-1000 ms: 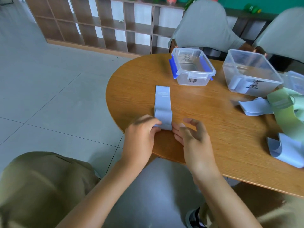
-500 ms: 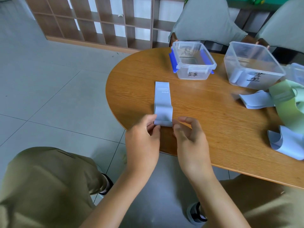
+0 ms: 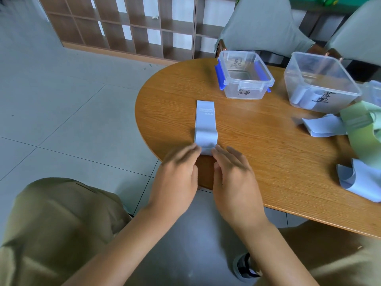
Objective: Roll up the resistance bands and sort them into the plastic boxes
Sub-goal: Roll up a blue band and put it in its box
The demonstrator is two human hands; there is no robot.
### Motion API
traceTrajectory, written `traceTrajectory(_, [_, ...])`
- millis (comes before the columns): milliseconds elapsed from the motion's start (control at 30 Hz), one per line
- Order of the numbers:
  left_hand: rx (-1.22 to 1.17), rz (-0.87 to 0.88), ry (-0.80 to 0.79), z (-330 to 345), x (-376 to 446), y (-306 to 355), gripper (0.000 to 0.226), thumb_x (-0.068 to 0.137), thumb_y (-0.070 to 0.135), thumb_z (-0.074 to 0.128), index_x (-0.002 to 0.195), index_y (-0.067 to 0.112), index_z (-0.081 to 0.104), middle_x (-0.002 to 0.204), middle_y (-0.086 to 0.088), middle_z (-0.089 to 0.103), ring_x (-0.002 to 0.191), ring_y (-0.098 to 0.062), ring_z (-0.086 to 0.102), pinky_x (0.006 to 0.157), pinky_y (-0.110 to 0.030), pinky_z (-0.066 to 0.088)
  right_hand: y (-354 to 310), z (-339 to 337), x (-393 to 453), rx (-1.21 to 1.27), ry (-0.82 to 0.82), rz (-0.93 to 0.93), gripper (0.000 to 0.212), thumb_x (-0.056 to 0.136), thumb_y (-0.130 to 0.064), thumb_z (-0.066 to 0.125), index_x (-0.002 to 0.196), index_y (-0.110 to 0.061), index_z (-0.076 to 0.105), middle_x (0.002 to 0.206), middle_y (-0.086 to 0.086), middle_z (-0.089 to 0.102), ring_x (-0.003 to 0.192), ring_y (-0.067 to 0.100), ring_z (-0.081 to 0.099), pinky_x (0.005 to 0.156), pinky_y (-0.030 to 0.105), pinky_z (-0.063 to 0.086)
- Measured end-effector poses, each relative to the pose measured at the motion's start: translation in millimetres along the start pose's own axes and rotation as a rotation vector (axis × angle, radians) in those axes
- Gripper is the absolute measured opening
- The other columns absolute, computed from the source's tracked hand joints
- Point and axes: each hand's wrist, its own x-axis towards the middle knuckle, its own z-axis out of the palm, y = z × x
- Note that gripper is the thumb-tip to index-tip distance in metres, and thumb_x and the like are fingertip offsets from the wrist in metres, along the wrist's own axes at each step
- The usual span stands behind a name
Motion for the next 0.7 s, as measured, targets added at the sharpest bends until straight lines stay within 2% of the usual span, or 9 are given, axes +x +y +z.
traceTrajectory(100, [0.086, 0.017, -0.015, 5, 5, -7, 0.043, 0.089, 0.004, 0.043, 0.125, 0.004, 0.067, 0.135, -0.014, 0.060, 0.123, -0.036, 0.054, 0.105, -0.045, 0.046, 0, 0, 7, -0.076, -0.048, 0.004, 0.040, 0.095, -0.001, 0.050, 0.134, -0.007, 0.058, 0.144, 0.004, 0.056, 0.141, 0.030, 0.041, 0.105, 0.047, 0.045])
traceTrajectory(233, [0.185, -0.015, -0.035, 10, 14, -11, 0.040, 0.098, 0.023, 0.041, 0.125, 0.013, 0.069, 0.145, -0.016, 0.052, 0.133, -0.041, 0.043, 0.110, -0.050, 0.041, 2, 3, 18, -0.061, -0.081, 0.038, 0.040, 0.100, -0.011, 0.047, 0.139, -0.009, 0.055, 0.151, 0.004, 0.050, 0.146, 0.031, 0.032, 0.110, 0.049, 0.040])
traceTrajectory(400, [0.248, -0.108, -0.071, 14, 28, -13, 0.048, 0.099, 0.048, 0.037, 0.126, 0.027, 0.070, 0.153, -0.011, 0.047, 0.142, -0.044, 0.032, 0.109, -0.051, 0.042, 1, 4, 35, -0.040, -0.118, 0.147, 0.040, 0.105, -0.028, 0.040, 0.144, -0.025, 0.050, 0.167, 0.006, 0.016, 0.152, 0.030, 0.006, 0.119, 0.047, 0.022])
traceTrajectory(700, [0.307, -0.240, -0.182, 26, 51, -13, 0.049, 0.102, 0.052, 0.030, 0.145, 0.040, 0.049, 0.167, -0.006, 0.017, 0.151, -0.042, 0.009, 0.114, -0.051, 0.030, 4, 15, 63, -0.133, -0.178, 0.201, 0.048, 0.107, -0.036, 0.027, 0.155, -0.030, 0.029, 0.168, 0.002, 0.005, 0.153, 0.027, -0.002, 0.117, 0.047, 0.019])
